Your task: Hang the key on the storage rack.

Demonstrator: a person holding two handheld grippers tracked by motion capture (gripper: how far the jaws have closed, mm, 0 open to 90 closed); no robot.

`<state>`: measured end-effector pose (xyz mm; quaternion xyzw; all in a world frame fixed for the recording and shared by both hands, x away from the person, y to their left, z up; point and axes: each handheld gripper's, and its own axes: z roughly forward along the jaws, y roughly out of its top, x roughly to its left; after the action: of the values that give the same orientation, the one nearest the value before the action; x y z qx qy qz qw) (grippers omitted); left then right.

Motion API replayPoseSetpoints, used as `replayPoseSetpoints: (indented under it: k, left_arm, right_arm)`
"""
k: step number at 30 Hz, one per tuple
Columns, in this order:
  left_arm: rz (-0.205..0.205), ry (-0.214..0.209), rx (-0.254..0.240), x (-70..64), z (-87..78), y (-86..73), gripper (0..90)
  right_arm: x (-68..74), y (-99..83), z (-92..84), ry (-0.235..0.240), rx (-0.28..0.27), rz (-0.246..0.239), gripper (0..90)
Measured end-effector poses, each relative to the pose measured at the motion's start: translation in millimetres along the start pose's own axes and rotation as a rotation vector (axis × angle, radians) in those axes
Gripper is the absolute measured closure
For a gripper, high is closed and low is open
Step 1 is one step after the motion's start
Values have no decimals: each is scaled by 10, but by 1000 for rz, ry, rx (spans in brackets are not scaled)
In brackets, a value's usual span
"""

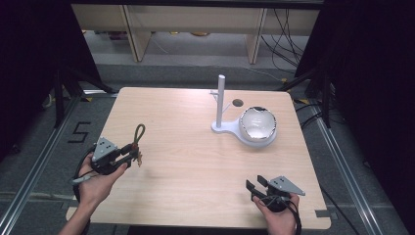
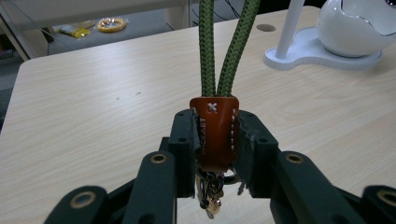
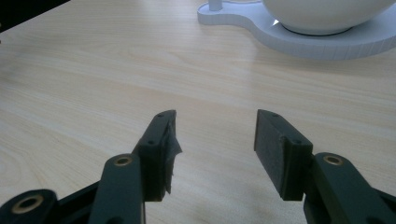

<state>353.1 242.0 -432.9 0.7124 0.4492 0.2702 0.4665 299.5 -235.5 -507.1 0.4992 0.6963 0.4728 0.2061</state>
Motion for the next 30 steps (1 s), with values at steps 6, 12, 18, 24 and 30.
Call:
replayPoseSetpoints:
  k: [6, 12, 18, 24, 30]
  left_arm:
    - [1, 1, -10, -29, 6, 52, 691]
    - [18, -12, -16, -75, 34, 117, 691]
    - [22, -19, -25, -109, 62, 175, 691]
    - [26, -29, -37, -131, 91, 219, 691]
    - [28, -31, -37, -147, 126, 252, 691]
  right_arm:
    - [4, 1, -8, -18, 7, -12, 496]
    - [8, 2, -12, -8, 13, -5, 496]
    - [5, 2, -13, -18, 1, -9, 496]
    - [-1, -1, -8, -23, -2, -17, 495]
    - [-7, -1, -9, -27, -2, -18, 495]
